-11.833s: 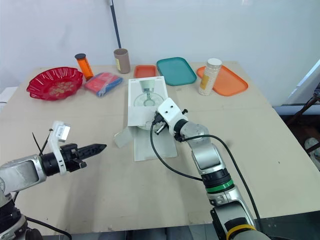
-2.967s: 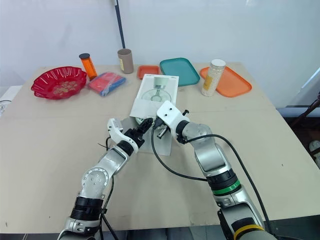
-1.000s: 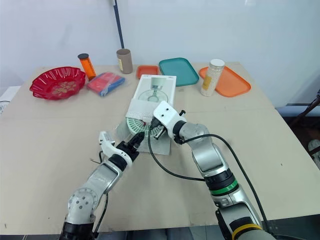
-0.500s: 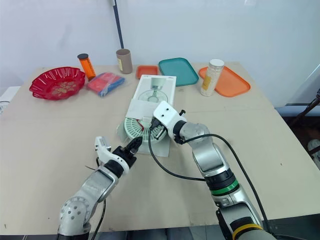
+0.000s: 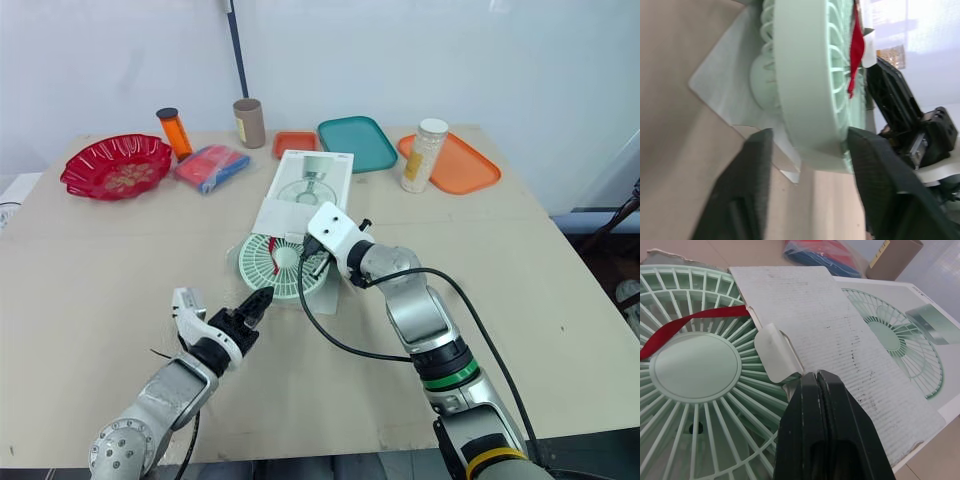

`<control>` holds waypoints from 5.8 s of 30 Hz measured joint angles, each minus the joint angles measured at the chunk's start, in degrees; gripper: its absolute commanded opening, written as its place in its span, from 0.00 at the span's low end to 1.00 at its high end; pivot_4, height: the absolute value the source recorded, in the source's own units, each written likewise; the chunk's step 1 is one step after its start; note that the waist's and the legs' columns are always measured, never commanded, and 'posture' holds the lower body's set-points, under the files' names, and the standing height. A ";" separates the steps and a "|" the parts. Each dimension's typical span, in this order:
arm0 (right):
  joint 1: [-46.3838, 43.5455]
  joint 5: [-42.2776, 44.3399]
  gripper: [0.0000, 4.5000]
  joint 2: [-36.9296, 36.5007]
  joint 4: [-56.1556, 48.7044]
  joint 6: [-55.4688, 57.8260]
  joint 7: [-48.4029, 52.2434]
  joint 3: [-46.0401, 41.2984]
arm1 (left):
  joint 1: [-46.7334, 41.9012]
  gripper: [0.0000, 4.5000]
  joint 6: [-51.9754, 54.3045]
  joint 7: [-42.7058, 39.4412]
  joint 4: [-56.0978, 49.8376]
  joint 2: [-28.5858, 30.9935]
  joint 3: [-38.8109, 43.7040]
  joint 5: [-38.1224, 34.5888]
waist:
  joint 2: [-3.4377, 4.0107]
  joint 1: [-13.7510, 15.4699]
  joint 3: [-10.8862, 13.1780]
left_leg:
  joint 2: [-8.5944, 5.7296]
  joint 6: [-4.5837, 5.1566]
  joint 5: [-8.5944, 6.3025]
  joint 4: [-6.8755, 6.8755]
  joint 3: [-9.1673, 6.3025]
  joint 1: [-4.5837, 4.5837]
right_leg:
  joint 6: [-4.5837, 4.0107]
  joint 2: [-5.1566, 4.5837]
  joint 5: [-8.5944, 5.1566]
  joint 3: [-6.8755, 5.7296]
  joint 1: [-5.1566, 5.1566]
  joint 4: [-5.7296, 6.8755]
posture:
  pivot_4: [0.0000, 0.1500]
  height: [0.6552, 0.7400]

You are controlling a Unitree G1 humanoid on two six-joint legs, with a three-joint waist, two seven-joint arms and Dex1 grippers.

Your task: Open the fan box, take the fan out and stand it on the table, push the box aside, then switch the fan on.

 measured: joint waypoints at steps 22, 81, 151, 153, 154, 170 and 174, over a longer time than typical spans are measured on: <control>-0.16 -0.06 0.00 -0.38 1.16 -1.74 -0.39 -0.14 | -9.89 0.92 0.24 -6.29 8.95 2.59 7.64 -5.25 | -0.03 0.56 0.00 | -0.01 -0.05 0.03 0.00 -0.02 -0.03 | 0.00 -0.01 0.00 -0.04 0.02 -0.06 | 1.00 1.00; -0.26 -0.08 0.00 -0.02 1.77 -1.00 -0.25 -0.12 | 11.88 0.54 -0.19 -3.76 -5.18 4.74 8.97 -13.04 | 0.02 0.52 0.01 | 0.04 0.05 -0.04 -0.08 0.00 -0.02 | -0.01 -0.01 -0.07 -0.03 0.01 -0.13 | 1.00 1.00; 0.12 0.01 0.00 0.17 1.75 -2.89 0.72 -0.67 | 30.80 0.98 -6.12 -19.33 -11.51 28.06 24.00 -20.60 | 0.13 0.56 0.39 | 0.20 0.17 -0.19 -0.08 0.06 -0.09 | -0.34 0.03 -0.31 -0.11 -0.06 -0.15 | 1.00 1.00; 0.02 0.04 0.00 0.36 2.24 -3.60 0.77 -0.67 | 31.81 0.98 -2.52 -23.24 -11.14 35.76 28.23 -19.15 | 0.15 0.54 0.43 | 0.31 0.16 -0.19 -0.09 0.08 -0.09 | -0.40 0.15 -0.33 -0.14 -0.08 -0.15 | 1.00 1.00; 0.01 0.08 0.00 0.47 2.44 -3.90 0.78 -0.67 | 31.67 0.98 -1.22 -25.26 -10.45 37.66 30.40 -18.36 | 0.20 0.50 0.46 | 0.34 0.17 -0.19 -0.09 0.14 -0.07 | -0.40 0.16 -0.34 -0.11 -0.08 -0.16 | 1.00 1.00; -0.50 13.60 0.06 -2.55 -4.01 2.11 9.36 -6.90 | 24.70 1.00 6.82 -46.70 -1.19 47.94 35.82 3.67 | 0.39 0.46 1.00 | 0.73 0.02 -0.30 -0.13 0.19 -0.32 | -0.44 0.57 -0.12 -0.07 -0.41 -0.18 | 1.00 1.00; -0.49 19.66 0.41 -7.51 -9.40 5.57 13.60 -10.78 | 22.74 1.00 7.54 -51.68 0.98 48.54 34.93 9.08 | 0.39 0.48 1.09 | 0.73 0.02 -0.30 -0.13 0.19 -0.37 | -0.44 0.58 -0.12 -0.08 -0.45 -0.18 | 1.00 1.00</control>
